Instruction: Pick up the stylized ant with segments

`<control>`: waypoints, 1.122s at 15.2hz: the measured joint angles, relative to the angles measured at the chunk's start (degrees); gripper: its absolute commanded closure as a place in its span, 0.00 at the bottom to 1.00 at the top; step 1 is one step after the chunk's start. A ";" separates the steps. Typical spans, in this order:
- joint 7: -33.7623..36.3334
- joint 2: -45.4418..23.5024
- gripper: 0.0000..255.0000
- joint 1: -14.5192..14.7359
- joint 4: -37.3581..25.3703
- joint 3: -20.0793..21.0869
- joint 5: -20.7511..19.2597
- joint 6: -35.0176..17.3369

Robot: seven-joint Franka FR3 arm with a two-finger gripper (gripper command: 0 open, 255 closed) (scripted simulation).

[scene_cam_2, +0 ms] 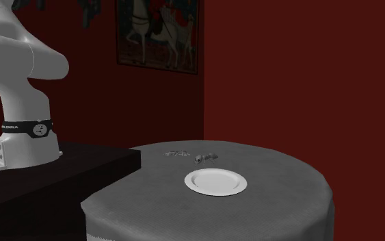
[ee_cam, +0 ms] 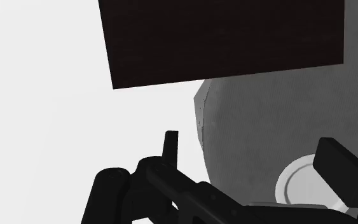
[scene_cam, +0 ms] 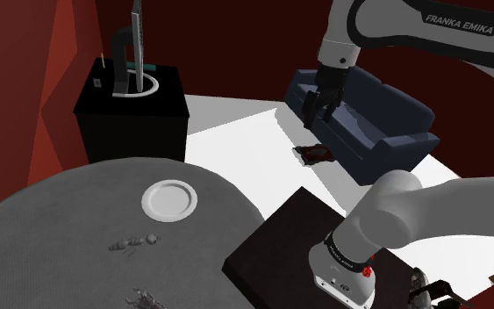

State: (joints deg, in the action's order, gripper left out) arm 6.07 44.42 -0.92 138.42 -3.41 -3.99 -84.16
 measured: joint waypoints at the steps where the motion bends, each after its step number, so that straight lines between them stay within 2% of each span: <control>1: 0.00 0.00 0.00 0.00 0.00 0.00 0.00 0.00; 3: 0.21 -1.09 0.00 0.65 0.78 0.51 0.69 -1.92; 7: 0.45 -4.70 0.00 2.53 3.94 1.79 2.48 -8.98; 17: 1.59 -19.22 0.00 8.24 6.10 6.75 7.75 -26.93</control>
State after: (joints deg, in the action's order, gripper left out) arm 7.66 25.19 7.32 144.51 3.34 3.76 -111.09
